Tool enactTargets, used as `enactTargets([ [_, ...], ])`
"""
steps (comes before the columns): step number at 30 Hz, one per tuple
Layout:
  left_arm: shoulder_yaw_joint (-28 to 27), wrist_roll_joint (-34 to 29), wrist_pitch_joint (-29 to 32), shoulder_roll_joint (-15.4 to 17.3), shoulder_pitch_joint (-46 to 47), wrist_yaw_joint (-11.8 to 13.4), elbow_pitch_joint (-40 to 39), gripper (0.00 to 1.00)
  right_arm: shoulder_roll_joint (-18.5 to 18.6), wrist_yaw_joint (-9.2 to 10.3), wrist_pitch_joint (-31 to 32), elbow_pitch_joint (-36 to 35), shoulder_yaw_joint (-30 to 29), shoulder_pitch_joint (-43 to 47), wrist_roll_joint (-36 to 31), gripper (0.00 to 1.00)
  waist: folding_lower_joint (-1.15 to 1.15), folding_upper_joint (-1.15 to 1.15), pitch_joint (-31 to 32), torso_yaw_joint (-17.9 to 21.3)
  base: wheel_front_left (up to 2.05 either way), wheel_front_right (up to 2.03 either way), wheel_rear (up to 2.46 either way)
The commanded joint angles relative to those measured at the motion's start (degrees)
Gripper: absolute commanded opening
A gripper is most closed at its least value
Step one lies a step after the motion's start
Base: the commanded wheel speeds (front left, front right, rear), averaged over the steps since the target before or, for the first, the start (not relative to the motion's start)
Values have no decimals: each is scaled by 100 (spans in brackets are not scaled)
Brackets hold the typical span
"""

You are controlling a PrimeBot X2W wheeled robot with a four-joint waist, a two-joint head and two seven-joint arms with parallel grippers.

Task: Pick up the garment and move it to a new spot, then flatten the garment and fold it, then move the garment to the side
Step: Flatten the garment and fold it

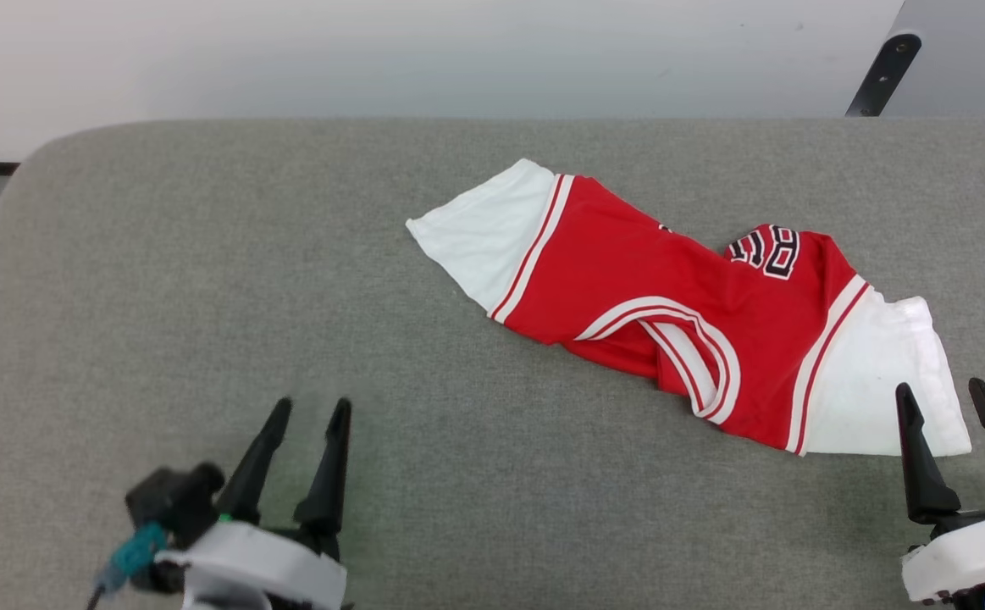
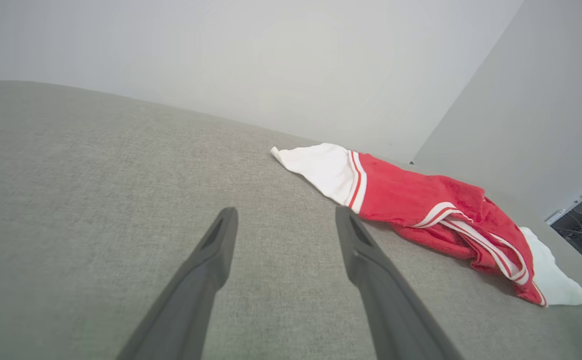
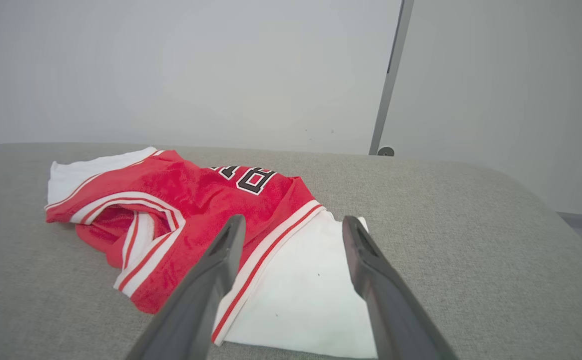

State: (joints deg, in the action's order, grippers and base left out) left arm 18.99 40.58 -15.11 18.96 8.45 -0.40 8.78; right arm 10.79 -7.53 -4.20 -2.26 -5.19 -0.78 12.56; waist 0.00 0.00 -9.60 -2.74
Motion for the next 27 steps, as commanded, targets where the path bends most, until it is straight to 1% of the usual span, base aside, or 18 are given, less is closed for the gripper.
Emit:
enactTargets([
  [1, -191, -295, -4, -117, -229, 35, -111, 100, 66, 8, 96, -36, -12, 24, 1, 100, 0, 0, 10, 2, 0, 0, 0],
  [3, -472, -800, -4, -310, -482, 72, -305, 100, 157, 8, 260, -41, 1, -27, 45, 100, 0, 0, 25, 0, 0, 0, 0],
  [8, -946, -1869, -4, -771, -1004, -50, -646, 100, 473, 8, 864, -82, 51, -192, 87, 100, 0, 0, 99, -41, 0, 0, 0],
  [13, -1204, -2561, -4, -1098, -1233, -261, -829, 100, 698, 8, 1158, -253, 66, -295, 230, 100, 0, 0, 204, -130, 0, 0, 0],
  [17, -1386, -2839, -5, -1265, -1288, -402, -930, 100, 639, 8, 1138, -309, 7, -189, 392, 100, 0, 0, 314, -113, 0, 0, 0],
  [20, -1474, -2916, -5, -1354, -1353, -479, -948, 100, 634, 8, 1266, -224, -75, -175, 411, 100, 0, 0, 358, -62, 0, 0, 0],
  [22, -1530, -2944, -5, -1399, -1364, -523, -965, 100, 657, 8, 1407, -88, -97, -351, 487, 100, 0, 0, 363, -20, 0, 0, 0],
  [24, -1531, -3006, -5, -1432, -1381, -567, -952, 100, 817, 8, 1690, 124, -62, -523, 444, 100, 0, 0, 360, -11, 0, 0, 0],
  [26, -1530, -3034, -5, -1455, -1375, -597, -935, 100, 884, 8, 2038, 351, 10, -756, 524, 100, 0, 0, 340, -16, 0, 0, 0],
  [27, -1526, -3054, -5, -1462, -1354, -611, -937, 100, 993, 8, 2233, 441, 69, -871, 520, 100, 0, 0, 313, -29, 0, 0, 0],
])
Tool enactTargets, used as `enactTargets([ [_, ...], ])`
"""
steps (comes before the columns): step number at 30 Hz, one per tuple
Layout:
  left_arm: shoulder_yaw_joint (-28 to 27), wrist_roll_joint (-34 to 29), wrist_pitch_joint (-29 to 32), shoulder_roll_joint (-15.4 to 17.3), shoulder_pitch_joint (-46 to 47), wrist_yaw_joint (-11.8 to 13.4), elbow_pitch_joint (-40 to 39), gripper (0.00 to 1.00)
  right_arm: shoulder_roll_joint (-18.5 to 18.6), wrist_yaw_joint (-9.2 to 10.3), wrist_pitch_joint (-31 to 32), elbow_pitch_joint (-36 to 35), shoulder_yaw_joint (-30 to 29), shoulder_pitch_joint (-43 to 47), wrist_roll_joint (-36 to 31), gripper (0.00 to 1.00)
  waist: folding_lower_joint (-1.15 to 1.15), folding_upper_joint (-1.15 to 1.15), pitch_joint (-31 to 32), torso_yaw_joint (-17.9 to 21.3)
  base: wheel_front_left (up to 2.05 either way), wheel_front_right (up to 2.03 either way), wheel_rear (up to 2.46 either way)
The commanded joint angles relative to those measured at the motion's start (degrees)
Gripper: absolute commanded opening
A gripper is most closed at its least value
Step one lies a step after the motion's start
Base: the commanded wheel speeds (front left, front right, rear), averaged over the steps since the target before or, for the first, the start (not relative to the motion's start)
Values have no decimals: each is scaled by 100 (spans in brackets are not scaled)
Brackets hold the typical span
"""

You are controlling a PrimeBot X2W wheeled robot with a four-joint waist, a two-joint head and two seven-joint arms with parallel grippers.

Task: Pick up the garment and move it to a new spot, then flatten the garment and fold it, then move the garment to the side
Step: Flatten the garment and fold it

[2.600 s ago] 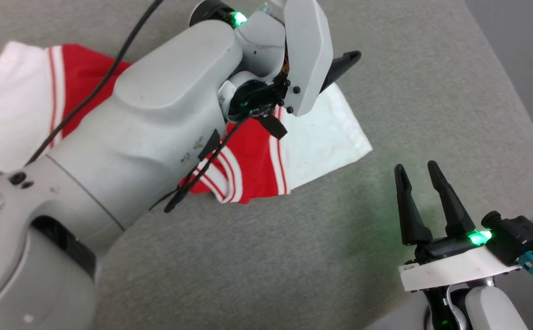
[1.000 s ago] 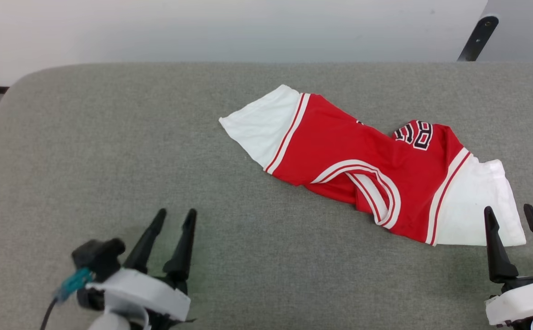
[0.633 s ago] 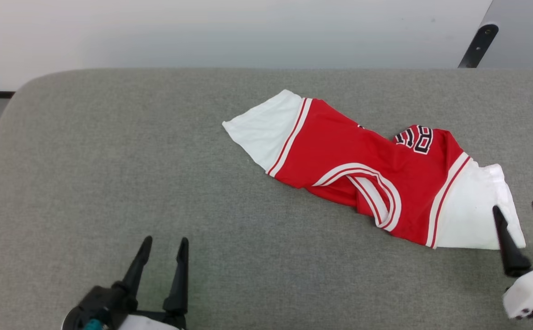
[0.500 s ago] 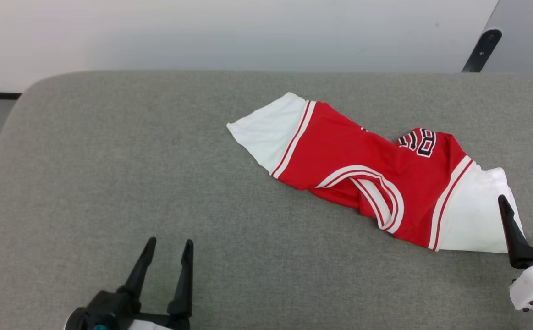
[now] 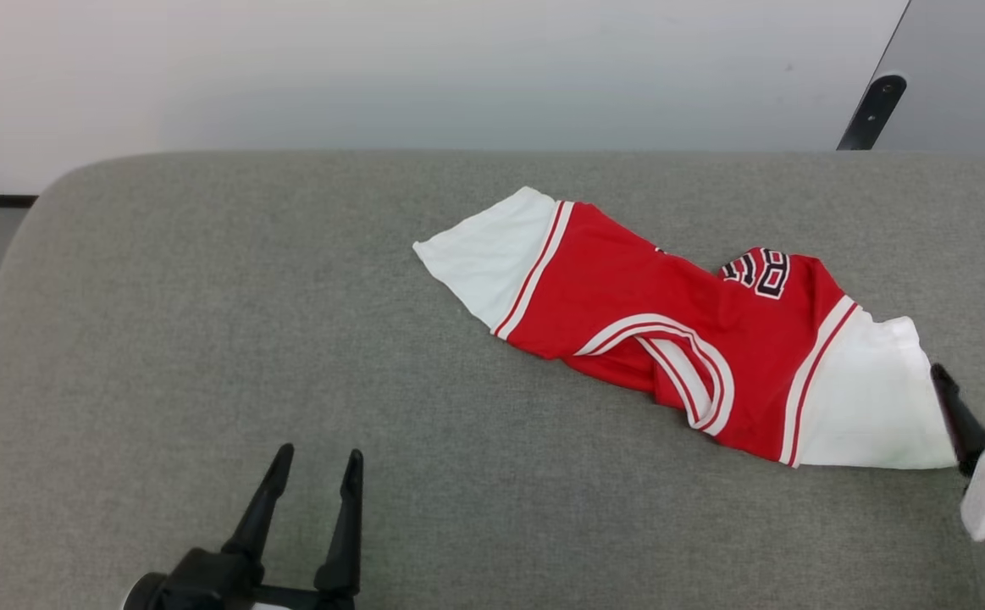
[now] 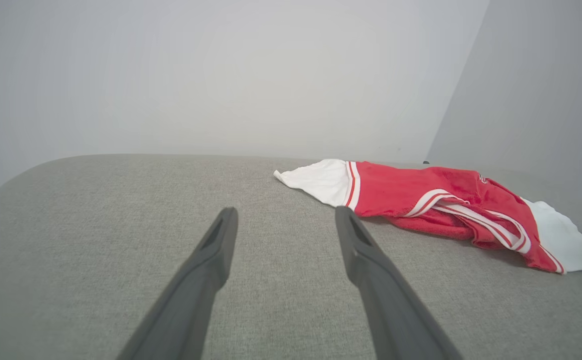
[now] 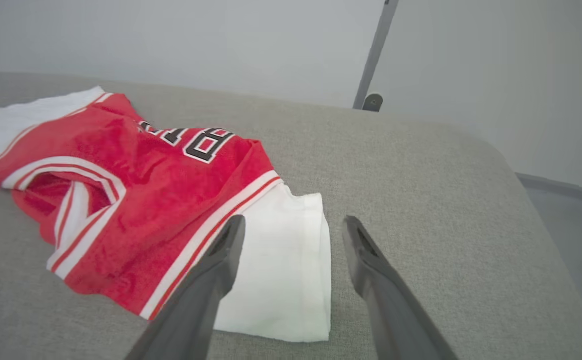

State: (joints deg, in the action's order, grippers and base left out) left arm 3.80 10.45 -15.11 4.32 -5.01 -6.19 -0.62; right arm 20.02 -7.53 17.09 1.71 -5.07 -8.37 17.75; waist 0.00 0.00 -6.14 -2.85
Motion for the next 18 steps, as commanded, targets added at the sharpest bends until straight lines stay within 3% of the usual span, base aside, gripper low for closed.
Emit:
enactTargets([
  [1, -8, -52, -5, -10, 18, -45, 0, 100, 130, 9, 300, 146, 76, -255, 46, 100, 0, 0, -58, -28, 0, 0, 0],
  [10, 43, -131, -5, -62, 290, -115, -10, 100, 620, 8, 1924, 1260, 349, -1530, 478, 100, 0, 0, -523, -189, 0, 0, 0],
  [18, 100, -110, -5, -60, 499, -136, 3, 100, 905, 8, 2759, 2241, 503, -2096, 688, 100, 0, 0, -840, -366, 0, 0, 0],
])
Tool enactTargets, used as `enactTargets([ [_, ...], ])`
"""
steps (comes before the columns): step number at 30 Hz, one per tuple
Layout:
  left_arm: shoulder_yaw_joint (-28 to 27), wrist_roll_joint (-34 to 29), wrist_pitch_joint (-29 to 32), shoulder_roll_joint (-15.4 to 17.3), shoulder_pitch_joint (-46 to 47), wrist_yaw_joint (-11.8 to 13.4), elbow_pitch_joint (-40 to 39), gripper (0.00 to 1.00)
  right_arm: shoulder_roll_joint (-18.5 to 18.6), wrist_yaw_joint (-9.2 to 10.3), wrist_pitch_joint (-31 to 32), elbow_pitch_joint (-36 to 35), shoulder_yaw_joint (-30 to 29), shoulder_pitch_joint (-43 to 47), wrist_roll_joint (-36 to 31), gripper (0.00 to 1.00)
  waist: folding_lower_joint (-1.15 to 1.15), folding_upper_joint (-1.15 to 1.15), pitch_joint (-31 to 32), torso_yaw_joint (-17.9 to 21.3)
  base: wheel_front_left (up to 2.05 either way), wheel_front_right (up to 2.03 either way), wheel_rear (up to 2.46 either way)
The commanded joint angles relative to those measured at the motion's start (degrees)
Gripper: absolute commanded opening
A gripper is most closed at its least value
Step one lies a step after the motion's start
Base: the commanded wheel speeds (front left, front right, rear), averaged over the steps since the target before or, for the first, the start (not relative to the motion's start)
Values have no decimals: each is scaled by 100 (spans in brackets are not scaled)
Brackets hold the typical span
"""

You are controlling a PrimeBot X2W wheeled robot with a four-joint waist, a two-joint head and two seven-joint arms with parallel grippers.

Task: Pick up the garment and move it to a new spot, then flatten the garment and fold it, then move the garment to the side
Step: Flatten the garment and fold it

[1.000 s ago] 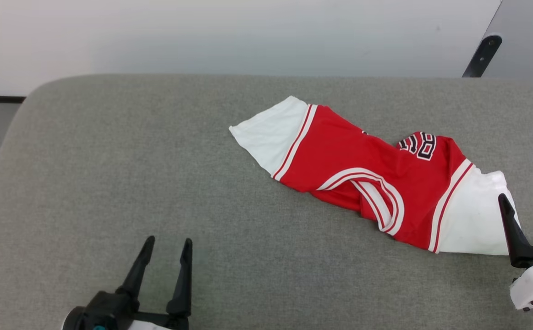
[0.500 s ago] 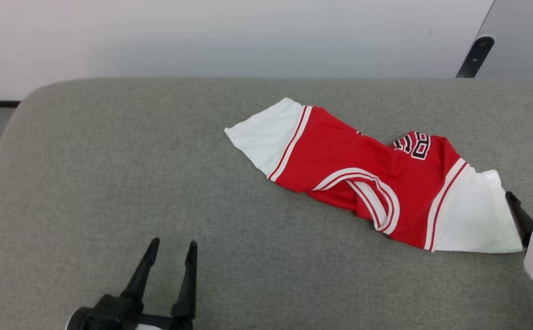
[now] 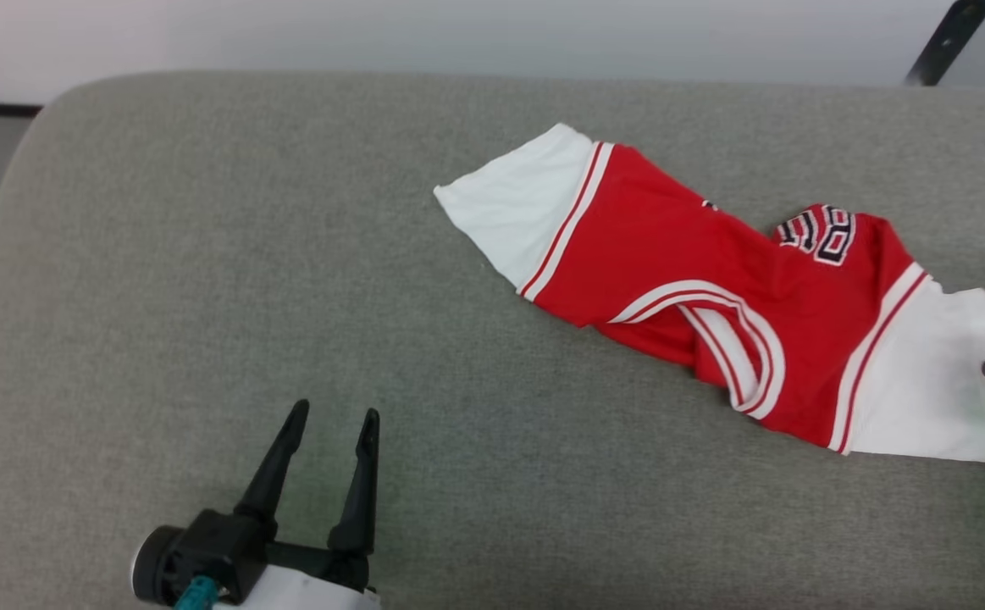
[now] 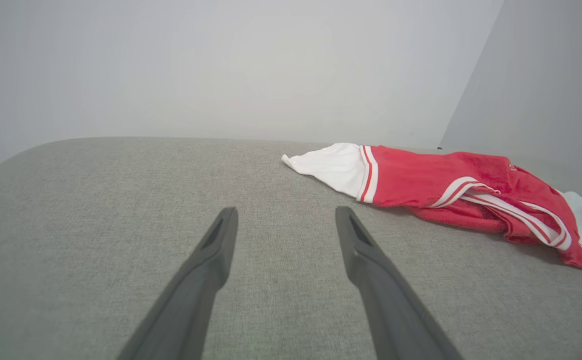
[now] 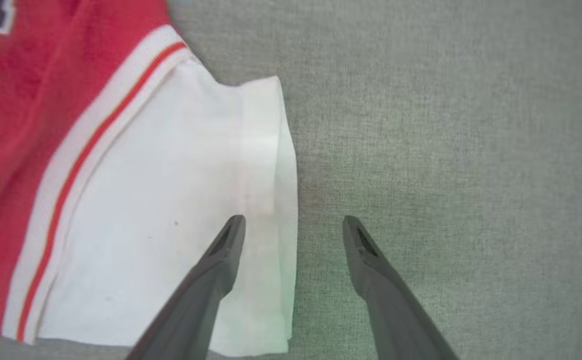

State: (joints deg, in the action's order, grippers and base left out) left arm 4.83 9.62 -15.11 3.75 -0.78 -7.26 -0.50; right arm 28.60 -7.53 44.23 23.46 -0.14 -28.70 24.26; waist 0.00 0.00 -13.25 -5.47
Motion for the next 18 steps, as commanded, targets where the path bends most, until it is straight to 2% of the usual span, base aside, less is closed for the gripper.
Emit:
enactTargets([
  [1, -4, -20, -5, -3, 87, -30, -13, 100, 50, 8, 111, 150, 32, -88, 66, 100, 0, 0, -163, -116, 0, 0, 0],
  [6, 26, 8, -5, 8, 153, -28, -43, 100, 101, 8, 180, 415, 117, -169, 151, 100, 0, 0, -258, -146, 0, 0, 0],
  [11, 53, 28, -5, 31, 221, -30, -34, 100, -17, 7, 247, 611, 300, -171, 358, 100, 0, 0, -331, -150, 0, 0, 0],
  [12, 60, 35, -5, 36, 234, -30, -26, 100, -25, 4, 253, 641, 320, -160, 395, 82, 0, 0, -339, -147, 0, 0, 0],
  [13, 68, 38, -5, 41, 253, -30, -19, 100, -24, 4, 254, 671, 345, -152, 434, 33, 0, 0, -348, -144, 0, 0, 0],
  [14, 74, 50, -5, 46, 276, -30, -12, 100, -16, 4, 240, 685, 381, -138, 466, 11, 0, 0, -355, -143, 0, 0, 0],
  [15, 101, 62, -5, 63, 299, -30, -2, 100, -9, 4, 215, 699, 410, -124, 487, 0, 0, 0, -358, -140, 0, 0, 0],
  [18, 291, 133, -5, 277, 523, -30, 4, 100, 12, 8, 129, 721, 476, -161, 600, 0, 0, 0, -378, -87, 0, 0, 0],
])
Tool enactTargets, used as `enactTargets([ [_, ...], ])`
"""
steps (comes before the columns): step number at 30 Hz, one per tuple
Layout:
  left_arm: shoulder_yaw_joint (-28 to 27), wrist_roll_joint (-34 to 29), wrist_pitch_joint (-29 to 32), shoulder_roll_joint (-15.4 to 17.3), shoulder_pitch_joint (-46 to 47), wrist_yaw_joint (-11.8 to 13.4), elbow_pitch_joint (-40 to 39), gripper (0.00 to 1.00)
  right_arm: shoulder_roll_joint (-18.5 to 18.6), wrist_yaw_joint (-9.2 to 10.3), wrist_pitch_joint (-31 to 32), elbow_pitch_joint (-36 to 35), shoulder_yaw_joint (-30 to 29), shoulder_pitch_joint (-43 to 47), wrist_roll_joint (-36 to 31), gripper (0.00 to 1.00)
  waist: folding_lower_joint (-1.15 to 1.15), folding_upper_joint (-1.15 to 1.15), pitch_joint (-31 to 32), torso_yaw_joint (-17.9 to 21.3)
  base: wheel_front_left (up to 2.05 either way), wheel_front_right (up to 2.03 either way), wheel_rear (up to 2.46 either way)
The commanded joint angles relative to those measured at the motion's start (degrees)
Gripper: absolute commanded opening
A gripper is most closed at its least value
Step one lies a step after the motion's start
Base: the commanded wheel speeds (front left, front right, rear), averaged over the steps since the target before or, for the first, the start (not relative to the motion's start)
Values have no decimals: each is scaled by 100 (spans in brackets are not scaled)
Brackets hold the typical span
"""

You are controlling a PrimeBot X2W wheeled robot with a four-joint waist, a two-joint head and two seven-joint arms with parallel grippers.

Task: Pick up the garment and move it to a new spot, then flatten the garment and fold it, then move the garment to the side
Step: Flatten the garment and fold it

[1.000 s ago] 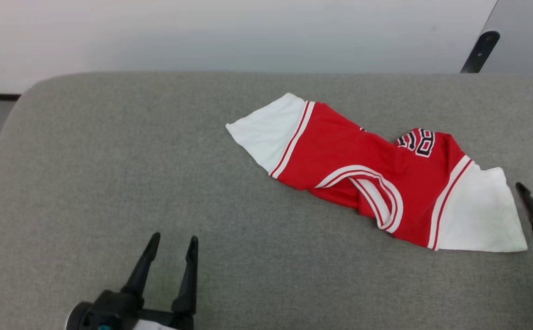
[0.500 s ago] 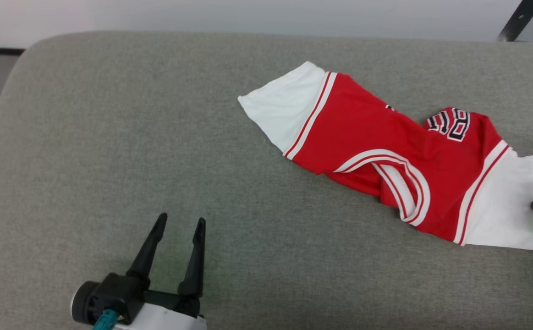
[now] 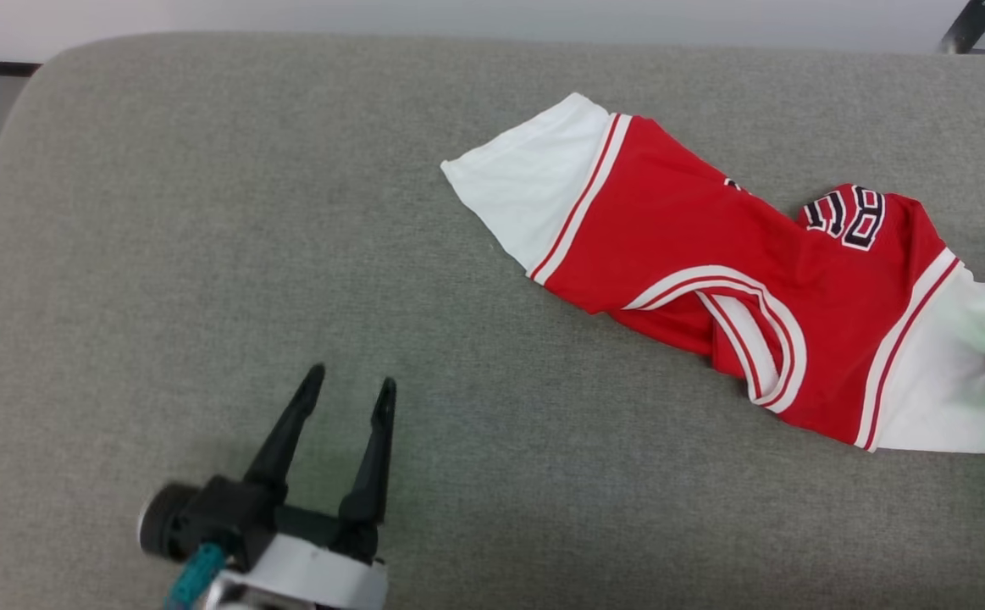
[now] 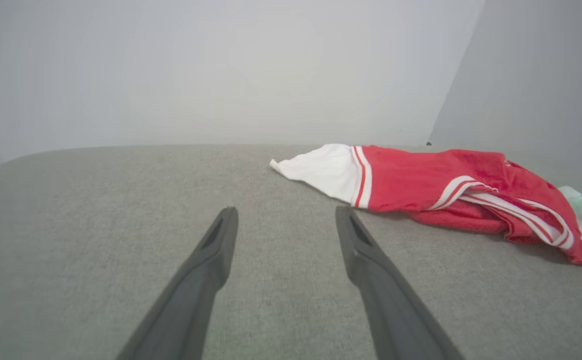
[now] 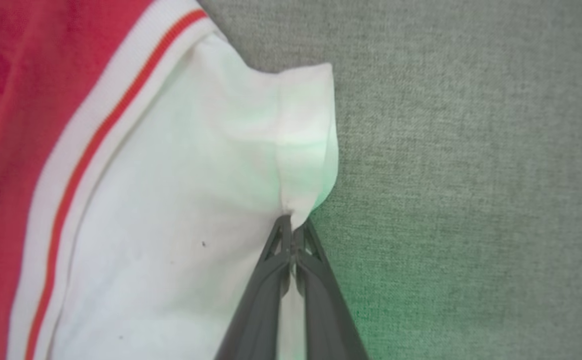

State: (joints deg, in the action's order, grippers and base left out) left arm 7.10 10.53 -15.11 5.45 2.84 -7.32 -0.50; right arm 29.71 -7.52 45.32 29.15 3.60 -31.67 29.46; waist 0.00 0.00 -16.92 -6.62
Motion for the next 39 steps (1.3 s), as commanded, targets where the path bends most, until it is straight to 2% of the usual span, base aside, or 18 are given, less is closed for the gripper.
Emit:
enactTargets([
  [1, 63, 41, -5, 107, 161, -23, 4, 100, -99, 7, 20, 152, 103, 135, 80, 0, 0, 0, -11, 27, 0, 0, 0],
  [4, 306, 175, -6, 457, 590, -23, 90, 100, -131, 7, -33, 164, 186, 88, 85, 0, 0, 0, -41, 89, 0, 0, 0],
  [6, 536, 325, 13, 807, 1063, -23, 217, 100, -169, 7, -76, 153, 257, 16, 101, 0, 0, 0, -70, 143, 0, 0, 0],
  [10, 1090, 760, 508, 1543, 2409, -17, 548, 100, -247, 6, -135, 67, 421, -162, 137, 0, 0, 0, -186, 306, 0, 0, 0],
  [15, 2091, 1661, 1270, 2198, 4271, -18, 1304, 100, -354, 4, -108, -55, 712, -413, 195, 0, 0, 0, -451, 580, 0, 0, 0],
  [19, 2876, 2683, 1959, 2404, 5614, -18, 2231, 100, -448, 2, -130, -132, 928, -690, 244, 0, 0, 0, -748, 834, 0, 0, 0],
  [26, 4065, 3979, 3226, 2606, 7135, -18, 3479, 100, -618, 1, -224, -246, 1335, -1088, 307, 0, 0, 0, -1319, 1246, 0, 0, 0],
  [33, 4848, 4994, 4137, 2788, 7787, -18, 3849, 100, -657, 8, -367, -312, 1737, -1274, 401, 0, 0, 0, -1690, 1527, 0, 0, 0],
  [39, 5320, 5546, 4550, 2927, 8029, -18, 3965, 100, -658, 9, -437, -405, 2042, -1311, 443, 0, 0, 0, -1848, 1646, 0, 0, 0],
])
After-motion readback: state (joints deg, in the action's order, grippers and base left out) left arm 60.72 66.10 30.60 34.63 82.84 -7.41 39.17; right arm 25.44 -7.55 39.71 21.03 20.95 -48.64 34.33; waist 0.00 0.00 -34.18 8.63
